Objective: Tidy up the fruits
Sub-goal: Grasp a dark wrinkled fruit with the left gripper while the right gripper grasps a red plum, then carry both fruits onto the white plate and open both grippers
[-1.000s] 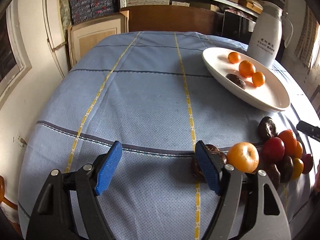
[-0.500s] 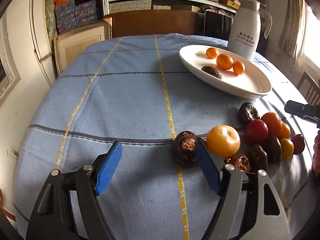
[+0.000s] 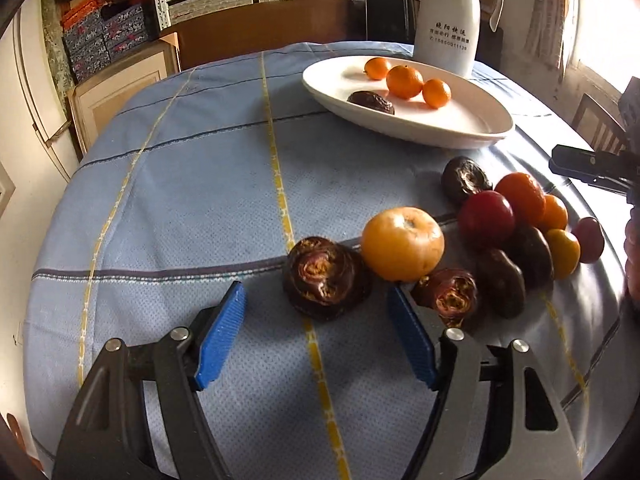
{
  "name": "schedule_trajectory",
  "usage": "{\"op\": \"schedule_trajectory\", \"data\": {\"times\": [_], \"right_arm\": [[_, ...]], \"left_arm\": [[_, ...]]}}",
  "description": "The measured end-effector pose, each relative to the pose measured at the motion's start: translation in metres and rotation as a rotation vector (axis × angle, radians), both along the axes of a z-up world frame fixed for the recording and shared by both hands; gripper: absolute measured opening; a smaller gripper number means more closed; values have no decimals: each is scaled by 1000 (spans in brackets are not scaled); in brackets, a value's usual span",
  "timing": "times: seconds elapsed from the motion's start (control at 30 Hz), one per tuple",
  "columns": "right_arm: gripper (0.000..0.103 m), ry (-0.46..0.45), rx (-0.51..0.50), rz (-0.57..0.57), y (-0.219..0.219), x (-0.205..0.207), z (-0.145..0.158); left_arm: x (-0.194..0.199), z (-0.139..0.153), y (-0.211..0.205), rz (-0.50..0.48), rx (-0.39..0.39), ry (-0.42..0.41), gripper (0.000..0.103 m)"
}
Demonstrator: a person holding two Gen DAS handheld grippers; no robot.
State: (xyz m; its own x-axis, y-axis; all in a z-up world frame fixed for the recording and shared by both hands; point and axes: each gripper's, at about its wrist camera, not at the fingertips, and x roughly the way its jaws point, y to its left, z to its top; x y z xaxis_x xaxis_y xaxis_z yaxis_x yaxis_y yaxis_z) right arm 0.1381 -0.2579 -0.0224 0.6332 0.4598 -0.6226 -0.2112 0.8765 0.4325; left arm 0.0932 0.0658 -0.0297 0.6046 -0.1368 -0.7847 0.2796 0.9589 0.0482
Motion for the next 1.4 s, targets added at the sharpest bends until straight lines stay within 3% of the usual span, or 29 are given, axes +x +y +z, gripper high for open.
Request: {"op": "schedule_trajectory", "data": {"times": [0.23, 0.4, 0.63, 0.77, 1.0, 1.17, 1.4], "right_arm": [[63, -29, 33, -9, -8, -21, 5], [63, -51, 27, -10, -10, -61, 1], [62, 61, 16, 41, -1, -64, -16], [40, 93, 5, 72, 4, -62, -21], [39, 68, 34, 82, 4, -66, -17], [39, 12, 33, 53, -1, -52, 6], [39, -89, 19, -23, 4, 10, 53]], "left_arm": [[3, 0, -6, -54, -31, 1, 44], [-1, 4, -3, -40, -48, -19, 44], [-7, 10, 5, -9, -87, -42, 44], [-10, 12, 7, -3, -96, -51, 44], [-19, 26, 6, 23, -104, -117, 44], [-4, 49, -6, 4, -208, -114, 44], [45, 66, -79, -72, -175, -113, 44]]}}
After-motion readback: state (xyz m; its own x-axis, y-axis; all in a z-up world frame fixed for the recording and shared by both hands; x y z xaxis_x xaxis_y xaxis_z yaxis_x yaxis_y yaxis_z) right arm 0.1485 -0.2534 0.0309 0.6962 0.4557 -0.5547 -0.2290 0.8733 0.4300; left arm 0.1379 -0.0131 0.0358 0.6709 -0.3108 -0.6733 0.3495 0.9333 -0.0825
